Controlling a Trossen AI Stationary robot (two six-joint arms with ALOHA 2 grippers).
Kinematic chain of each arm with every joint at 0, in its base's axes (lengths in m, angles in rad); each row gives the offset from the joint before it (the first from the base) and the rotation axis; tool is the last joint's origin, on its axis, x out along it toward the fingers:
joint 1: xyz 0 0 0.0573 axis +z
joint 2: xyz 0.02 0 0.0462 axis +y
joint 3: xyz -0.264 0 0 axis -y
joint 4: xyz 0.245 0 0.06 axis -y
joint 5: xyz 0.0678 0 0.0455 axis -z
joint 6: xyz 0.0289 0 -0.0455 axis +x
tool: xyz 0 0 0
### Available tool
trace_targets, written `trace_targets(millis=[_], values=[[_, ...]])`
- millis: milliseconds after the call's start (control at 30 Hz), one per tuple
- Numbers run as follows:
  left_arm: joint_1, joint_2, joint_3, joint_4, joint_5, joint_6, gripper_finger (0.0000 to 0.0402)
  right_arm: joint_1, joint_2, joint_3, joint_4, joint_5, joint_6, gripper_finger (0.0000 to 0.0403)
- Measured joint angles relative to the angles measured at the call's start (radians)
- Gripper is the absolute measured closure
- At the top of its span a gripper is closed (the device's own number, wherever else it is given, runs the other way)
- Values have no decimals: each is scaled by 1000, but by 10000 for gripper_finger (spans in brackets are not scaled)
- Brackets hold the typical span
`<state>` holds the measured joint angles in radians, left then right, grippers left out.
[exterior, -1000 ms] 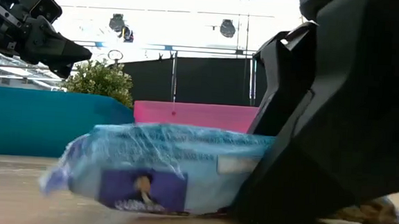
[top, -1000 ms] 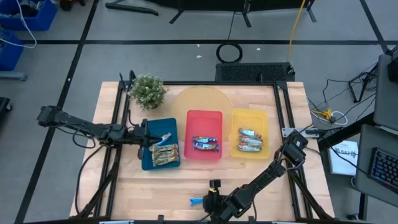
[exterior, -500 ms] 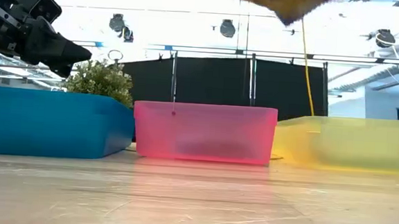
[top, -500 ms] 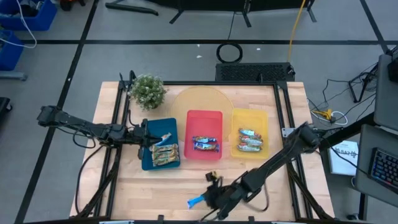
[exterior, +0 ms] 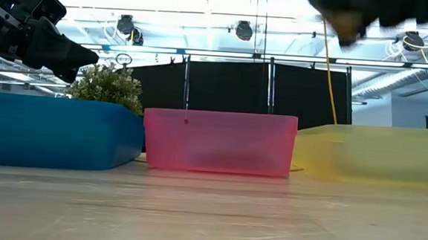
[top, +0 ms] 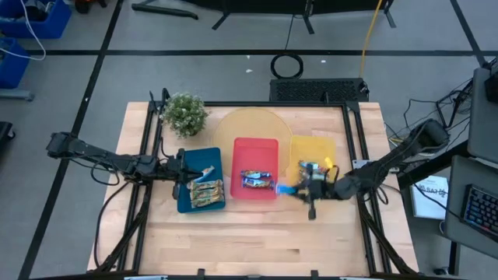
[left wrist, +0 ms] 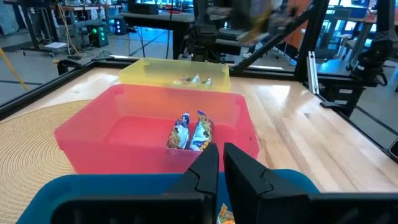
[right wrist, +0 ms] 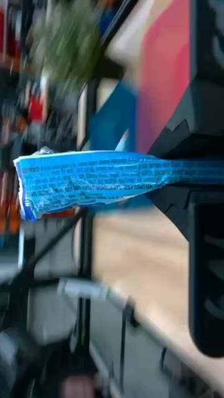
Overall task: Pick and place Granola Bars by type
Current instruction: Put the blue granola bar into the red bin
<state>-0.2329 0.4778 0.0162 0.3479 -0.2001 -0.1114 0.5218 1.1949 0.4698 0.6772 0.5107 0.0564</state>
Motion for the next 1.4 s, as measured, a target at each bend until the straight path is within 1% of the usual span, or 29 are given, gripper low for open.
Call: trace_targets(millis=[33, 133, 200, 300, 333, 367, 467, 500, 567, 633, 667, 733, 800, 933, 1067, 1233, 1400], values=[[0, 0, 0, 0, 0, 0, 371, -10, -29, -46, 10, 18, 8, 368], [0, 0, 0, 1, -3, 11, 371, -48, -98, -132, 11, 17, 39, 384], [0, 0, 0, 1, -9, 25, 371, -74, -127, -162, -10, 14, 49, 389], [0, 0, 0, 1, -9, 36, 371, -127, -151, -163, -71, 13, 55, 389], [0, 0, 0, 0, -4, 37, 371, -149, -153, -145, -103, 9, 61, 386], [0, 0, 0, 0, -2, 39, 371, -176, -152, -117, -142, -17, 64, 380], [0, 0, 0, 2, -6, 71, 371, -260, -127, 19, -359, -149, 77, 365], [0, 0, 0, 3, -14, 87, 371, -286, -106, 74, -439, -171, 81, 363], [0, 0, 0, 15, -39, 123, 371, -336, -57, 174, -572, -175, 69, 366], [0, 0, 0, 31, -74, 151, 371, -389, -5, 256, -634, -190, 9, 374], [0, 0, 0, 35, -89, 159, 371, -415, 20, 286, -652, -224, -30, 379], [0, 0, 0, 41, -101, 170, 371, -467, 74, 329, -657, -316, -105, 387], [0, 0, 0, 43, -101, 184, 371, -510, 133, 354, -652, -375, -166, 389], [0, 0, 0, 50, -100, 203, 371, -586, 254, 377, -636, -386, -239, 376], [0, 0, 0, 76, -117, 241, 371, -650, 351, 378, -599, -455, -271, 366], [2, 0, 0, 106, -124, 243, 371, -690, 410, 380, -548, -537, -289, 387], [2, 0, 0, 135, -124, 279, 371, -693, 412, 380, -542, -543, -301, 385]])
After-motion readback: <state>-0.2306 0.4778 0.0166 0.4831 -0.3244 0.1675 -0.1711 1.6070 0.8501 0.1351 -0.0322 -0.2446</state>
